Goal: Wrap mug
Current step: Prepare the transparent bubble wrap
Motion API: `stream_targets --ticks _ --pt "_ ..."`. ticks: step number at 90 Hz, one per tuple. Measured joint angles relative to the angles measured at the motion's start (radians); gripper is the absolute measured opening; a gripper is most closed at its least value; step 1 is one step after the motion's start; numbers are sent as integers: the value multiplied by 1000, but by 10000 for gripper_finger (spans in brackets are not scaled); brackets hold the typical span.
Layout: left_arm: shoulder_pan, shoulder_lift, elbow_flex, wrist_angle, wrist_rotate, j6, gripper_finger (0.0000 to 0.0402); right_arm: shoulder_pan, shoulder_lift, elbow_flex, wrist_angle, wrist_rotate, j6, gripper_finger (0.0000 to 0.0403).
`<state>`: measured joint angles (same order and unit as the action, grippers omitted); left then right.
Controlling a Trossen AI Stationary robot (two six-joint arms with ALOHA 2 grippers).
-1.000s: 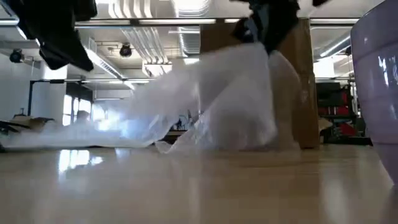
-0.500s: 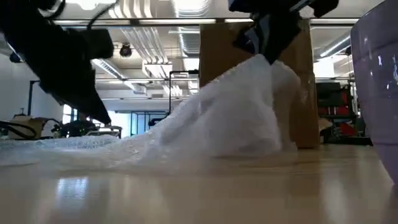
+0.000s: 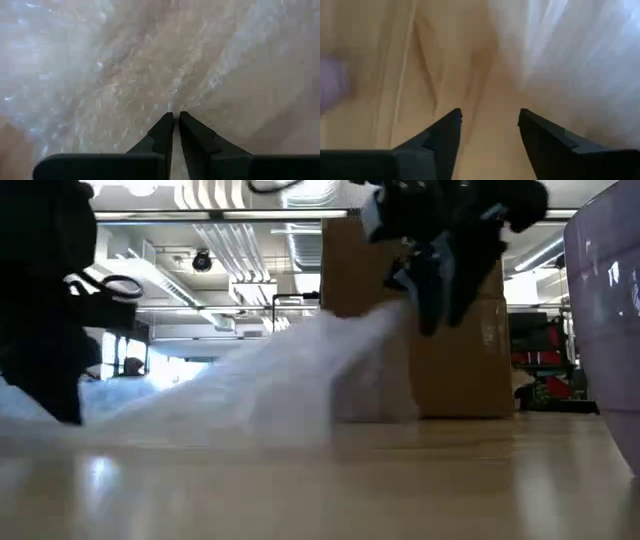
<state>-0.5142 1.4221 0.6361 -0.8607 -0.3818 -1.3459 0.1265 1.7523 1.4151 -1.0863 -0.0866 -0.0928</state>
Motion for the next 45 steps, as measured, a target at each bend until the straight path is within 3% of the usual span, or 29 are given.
stream_targets --ticks 9,17,45 --pt "0 -69 -2 -41 -8 -34 20 0 -12 0 -85 8 35 209" --pt "0 -119 -11 -38 -33 -32 20 0 -18 -22 -25 13 40 213" --pt "-2 -174 -11 30 -78 14 20 -41 -16 -295 929 159 41 192"
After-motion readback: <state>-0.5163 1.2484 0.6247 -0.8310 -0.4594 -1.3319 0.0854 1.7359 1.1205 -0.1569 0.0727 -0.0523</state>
